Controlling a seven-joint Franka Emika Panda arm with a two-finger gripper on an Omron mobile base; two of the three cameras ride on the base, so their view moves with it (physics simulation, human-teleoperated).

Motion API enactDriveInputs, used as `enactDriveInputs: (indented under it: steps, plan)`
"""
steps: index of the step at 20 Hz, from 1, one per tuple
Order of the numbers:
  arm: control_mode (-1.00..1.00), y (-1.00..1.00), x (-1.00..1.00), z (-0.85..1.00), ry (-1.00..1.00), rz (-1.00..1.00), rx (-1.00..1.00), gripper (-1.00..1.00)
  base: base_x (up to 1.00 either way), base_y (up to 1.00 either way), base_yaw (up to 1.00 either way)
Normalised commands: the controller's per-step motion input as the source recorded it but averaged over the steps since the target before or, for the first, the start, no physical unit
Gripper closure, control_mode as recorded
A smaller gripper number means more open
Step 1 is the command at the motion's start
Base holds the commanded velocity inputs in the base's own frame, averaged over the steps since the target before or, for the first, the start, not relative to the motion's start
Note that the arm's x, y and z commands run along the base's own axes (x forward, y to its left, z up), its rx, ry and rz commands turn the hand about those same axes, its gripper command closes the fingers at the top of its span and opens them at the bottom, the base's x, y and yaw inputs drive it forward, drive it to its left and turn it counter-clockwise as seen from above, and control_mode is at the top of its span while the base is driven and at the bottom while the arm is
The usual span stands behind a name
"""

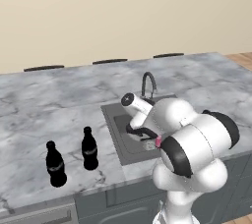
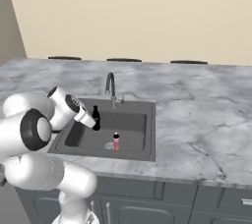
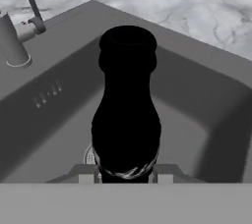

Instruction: Place the large bottle from the dining counter next to the other large bottle outside the sink, and place the small bottle from the dining counter next to the other small bottle inside the sink.

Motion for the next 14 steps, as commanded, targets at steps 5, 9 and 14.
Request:
enactDriveInputs:
  steps: [5,9,14]
  plan:
    - [-1.0,0.02,0.25,-0.29,0.01,-0.06,0.0,1.0,0.0,0.0,0.0]
    - [-1.0,0.01,0.16,-0.21,0.0,-0.04,0.0,1.0,0.0,0.0,0.0]
    - [-1.0,0.0,0.0,-0.01,0.0,0.0,0.0,1.0,0.0,0.0,0.0]
